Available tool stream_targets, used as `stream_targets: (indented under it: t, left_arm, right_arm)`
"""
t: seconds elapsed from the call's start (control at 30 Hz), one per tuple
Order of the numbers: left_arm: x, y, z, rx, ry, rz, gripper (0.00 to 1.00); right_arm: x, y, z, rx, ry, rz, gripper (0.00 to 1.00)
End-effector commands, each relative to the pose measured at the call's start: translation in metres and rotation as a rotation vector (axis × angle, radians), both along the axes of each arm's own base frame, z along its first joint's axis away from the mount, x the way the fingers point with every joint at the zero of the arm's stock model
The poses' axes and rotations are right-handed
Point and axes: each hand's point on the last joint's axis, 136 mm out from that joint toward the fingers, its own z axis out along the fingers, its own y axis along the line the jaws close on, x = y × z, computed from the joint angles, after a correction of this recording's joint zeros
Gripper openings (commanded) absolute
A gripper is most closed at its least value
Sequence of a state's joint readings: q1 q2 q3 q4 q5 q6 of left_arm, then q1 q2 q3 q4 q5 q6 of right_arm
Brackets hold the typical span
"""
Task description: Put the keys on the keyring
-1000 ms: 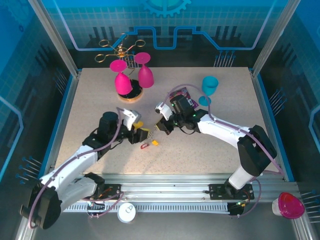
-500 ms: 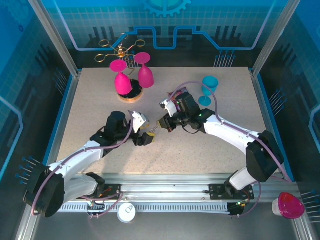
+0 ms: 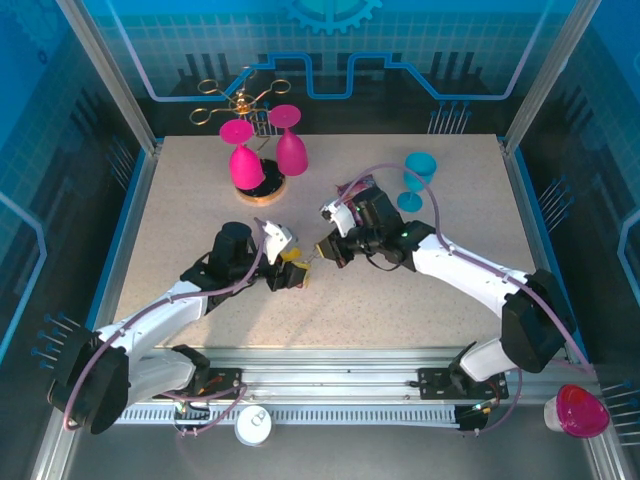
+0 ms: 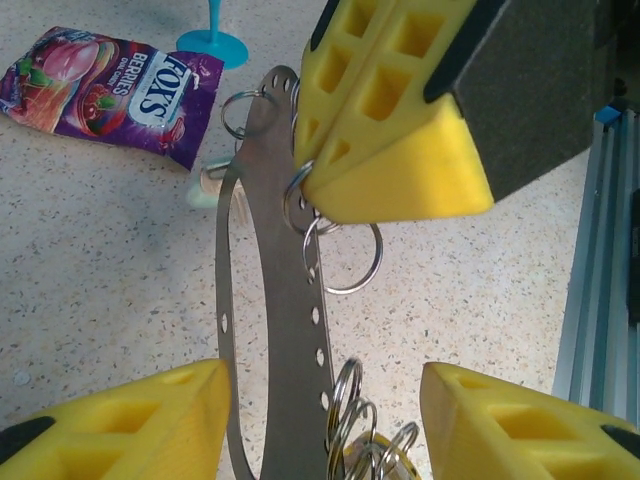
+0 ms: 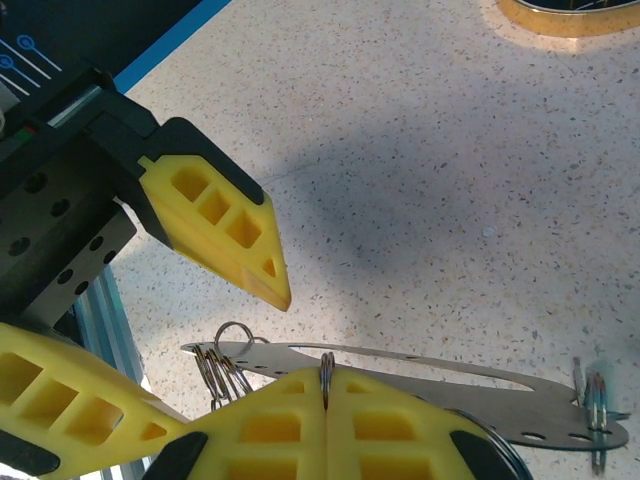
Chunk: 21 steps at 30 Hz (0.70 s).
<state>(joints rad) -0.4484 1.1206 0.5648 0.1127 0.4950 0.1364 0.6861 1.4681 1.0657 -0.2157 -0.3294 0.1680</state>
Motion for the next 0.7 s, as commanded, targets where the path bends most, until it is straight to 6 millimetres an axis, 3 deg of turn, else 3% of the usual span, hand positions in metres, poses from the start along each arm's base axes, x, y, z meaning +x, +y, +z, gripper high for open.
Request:
stream_targets:
  t: [0.0,0.23,0.33,0.67]
  left_arm:
    - [0.003,-0.012,0.023,-0.047,-0.038,-0.034,0.52]
    - [0.004,-0.018,0.021,-0.034,-0.041,-0.052,0.41]
    - [0.003,-0.019,0.021,-0.025,-0.045,-0.061,0.31]
    - [-0.004,-0.013,0.012,0.024,-0.041,-0.066,0.31]
  right_arm:
    - [-0.002,0.005,0.015,0.018,-0.058,0.006,0.0]
    - [-0.004,0.009,0.02,0.008,-0.073,-0.004,0.0]
    - [-0.006,0.011,0.022,0.009,-0.074,-0.01,0.0]
    - [-0.007,0.013,0.028,0.019,-0.079,-0.024,0.0]
